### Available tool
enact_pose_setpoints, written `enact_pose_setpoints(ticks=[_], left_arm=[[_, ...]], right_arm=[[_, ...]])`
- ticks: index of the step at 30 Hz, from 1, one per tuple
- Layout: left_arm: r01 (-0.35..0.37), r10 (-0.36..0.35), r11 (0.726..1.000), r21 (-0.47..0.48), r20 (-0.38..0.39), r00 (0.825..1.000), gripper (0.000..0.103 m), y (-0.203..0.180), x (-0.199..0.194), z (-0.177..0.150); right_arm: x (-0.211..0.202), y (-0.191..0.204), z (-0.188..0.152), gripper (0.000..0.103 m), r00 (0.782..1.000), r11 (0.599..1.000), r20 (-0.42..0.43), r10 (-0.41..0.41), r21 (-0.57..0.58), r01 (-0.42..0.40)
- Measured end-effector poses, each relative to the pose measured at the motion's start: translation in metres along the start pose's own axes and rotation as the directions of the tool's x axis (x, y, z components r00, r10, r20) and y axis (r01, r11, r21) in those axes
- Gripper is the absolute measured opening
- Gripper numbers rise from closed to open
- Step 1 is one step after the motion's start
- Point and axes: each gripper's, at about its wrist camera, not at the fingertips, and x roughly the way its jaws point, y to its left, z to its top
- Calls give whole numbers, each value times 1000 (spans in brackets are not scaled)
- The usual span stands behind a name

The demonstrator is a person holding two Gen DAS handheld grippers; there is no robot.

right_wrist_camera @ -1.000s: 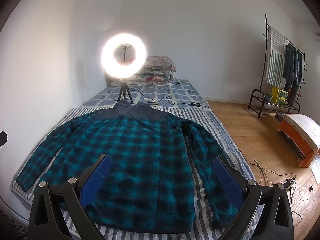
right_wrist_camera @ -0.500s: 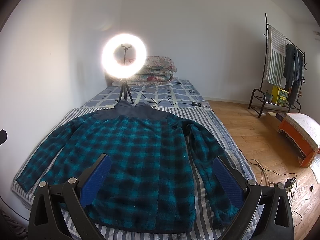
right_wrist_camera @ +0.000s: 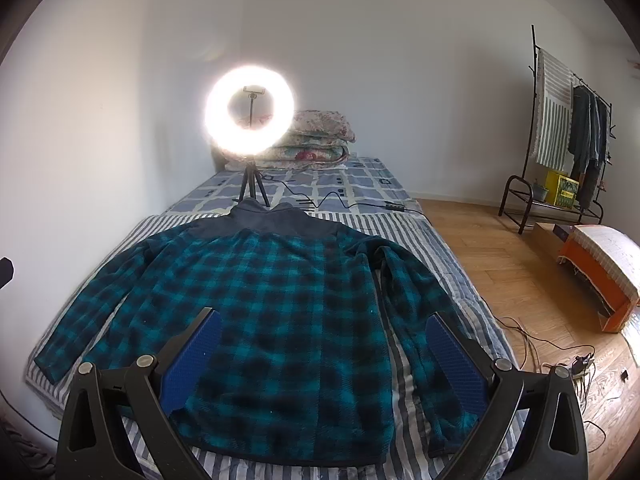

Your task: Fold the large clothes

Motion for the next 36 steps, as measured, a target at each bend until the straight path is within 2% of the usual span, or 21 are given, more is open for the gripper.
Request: enact_pose_setpoints(ticks=[25, 36], left_arm=[[-17, 17, 1000, -5, 0, 1000, 103, 19, 2, 9], [-57, 57, 998, 1, -1, 998, 103, 19, 4, -6]], right_arm=[[2, 9, -1, 103, 1000, 1000, -2, 21, -3, -21], [4, 21, 2, 103, 999, 999, -2, 53, -14, -53]])
